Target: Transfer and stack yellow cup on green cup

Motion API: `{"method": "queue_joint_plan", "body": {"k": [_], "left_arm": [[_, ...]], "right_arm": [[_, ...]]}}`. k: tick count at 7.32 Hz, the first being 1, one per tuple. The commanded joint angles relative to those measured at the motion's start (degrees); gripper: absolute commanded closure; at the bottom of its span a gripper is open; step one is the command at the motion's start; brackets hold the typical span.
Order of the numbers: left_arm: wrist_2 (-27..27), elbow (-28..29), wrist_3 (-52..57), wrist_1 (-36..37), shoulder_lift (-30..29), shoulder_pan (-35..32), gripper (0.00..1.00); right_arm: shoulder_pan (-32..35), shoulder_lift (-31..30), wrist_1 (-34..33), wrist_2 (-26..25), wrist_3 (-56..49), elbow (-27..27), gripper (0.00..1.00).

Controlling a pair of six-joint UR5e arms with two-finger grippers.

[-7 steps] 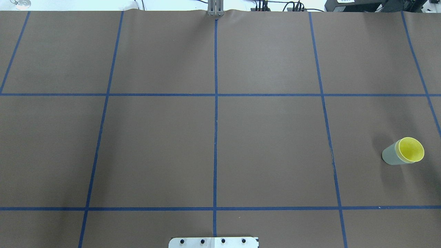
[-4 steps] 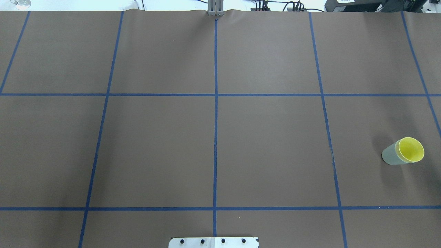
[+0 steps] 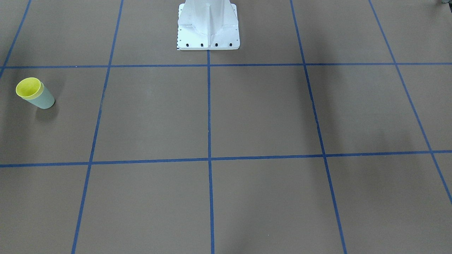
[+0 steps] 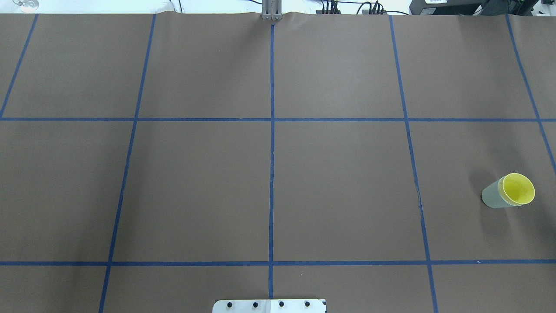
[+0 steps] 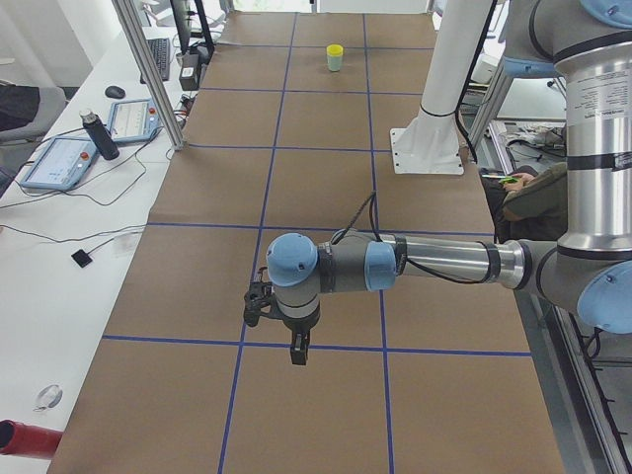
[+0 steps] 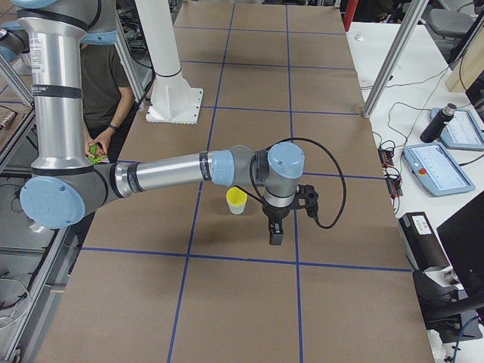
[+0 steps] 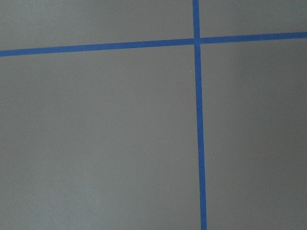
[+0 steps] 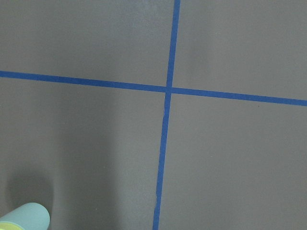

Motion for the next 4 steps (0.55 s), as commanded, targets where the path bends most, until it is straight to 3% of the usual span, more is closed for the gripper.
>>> {"method": "queue_joint_plan", "body": {"k": [1,3,4], "left_arm": [[-0.2,-0.3,0.1,-0.2,-0.3,0.0,0.0],[-5.6,0.2,0.2,-0.2,-0.5,0.0,0.0],[-5.8,0.2,0.2,-0.2,-0.6,0.0,0.0]], "right_arm": [[0.0,0.0,0.1,0.6,-0.2,-0.5,0.0],[0.0,-1.0,0.3,3.6,0.0,-0.3,0.0],[0.0,-1.1,0.3,3.2,0.0,-0.6,0.0]]}}
